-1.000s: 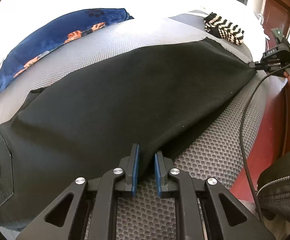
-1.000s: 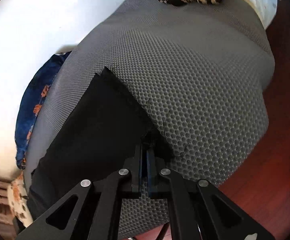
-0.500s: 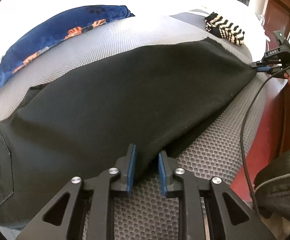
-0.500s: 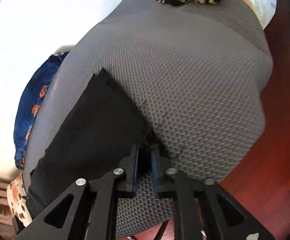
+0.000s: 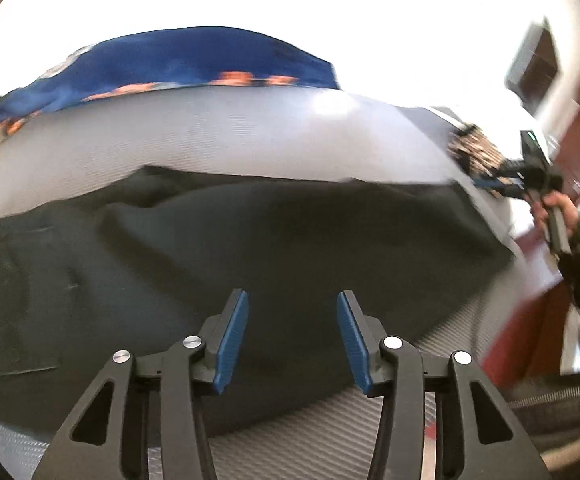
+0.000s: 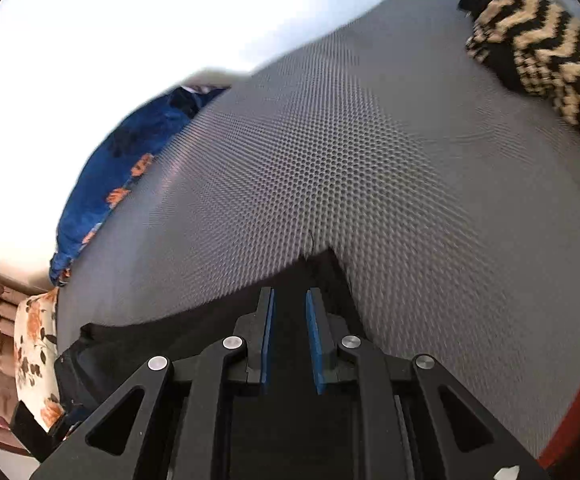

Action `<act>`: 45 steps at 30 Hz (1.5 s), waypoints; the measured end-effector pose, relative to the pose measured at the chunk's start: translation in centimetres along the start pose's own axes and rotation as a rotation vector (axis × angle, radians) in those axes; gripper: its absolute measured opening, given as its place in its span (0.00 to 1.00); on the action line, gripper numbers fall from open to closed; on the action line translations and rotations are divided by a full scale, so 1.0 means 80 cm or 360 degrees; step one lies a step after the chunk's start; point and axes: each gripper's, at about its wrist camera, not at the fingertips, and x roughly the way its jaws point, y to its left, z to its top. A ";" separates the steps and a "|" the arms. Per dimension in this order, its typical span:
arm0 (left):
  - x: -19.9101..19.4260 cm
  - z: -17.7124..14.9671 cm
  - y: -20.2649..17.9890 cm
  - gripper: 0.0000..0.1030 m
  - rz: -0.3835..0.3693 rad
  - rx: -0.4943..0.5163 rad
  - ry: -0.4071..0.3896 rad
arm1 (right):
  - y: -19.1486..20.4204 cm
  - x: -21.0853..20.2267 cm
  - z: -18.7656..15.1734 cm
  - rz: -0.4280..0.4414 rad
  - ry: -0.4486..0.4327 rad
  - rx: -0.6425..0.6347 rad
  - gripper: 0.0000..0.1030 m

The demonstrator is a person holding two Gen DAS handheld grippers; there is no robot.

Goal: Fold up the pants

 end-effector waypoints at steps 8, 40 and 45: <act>0.011 0.010 0.057 0.46 0.0190 -0.0220 0.0005 | -0.015 0.053 0.030 -0.0034 0.0116 -0.0013 0.16; 0.038 0.008 0.068 0.46 0.0301 -0.0223 -0.0005 | -0.028 0.039 0.010 -0.0359 -0.0210 -0.0015 0.08; 0.031 0.006 0.066 0.46 0.0289 -0.0199 -0.0021 | -0.042 -0.003 -0.010 -0.0252 -0.0206 0.0093 0.08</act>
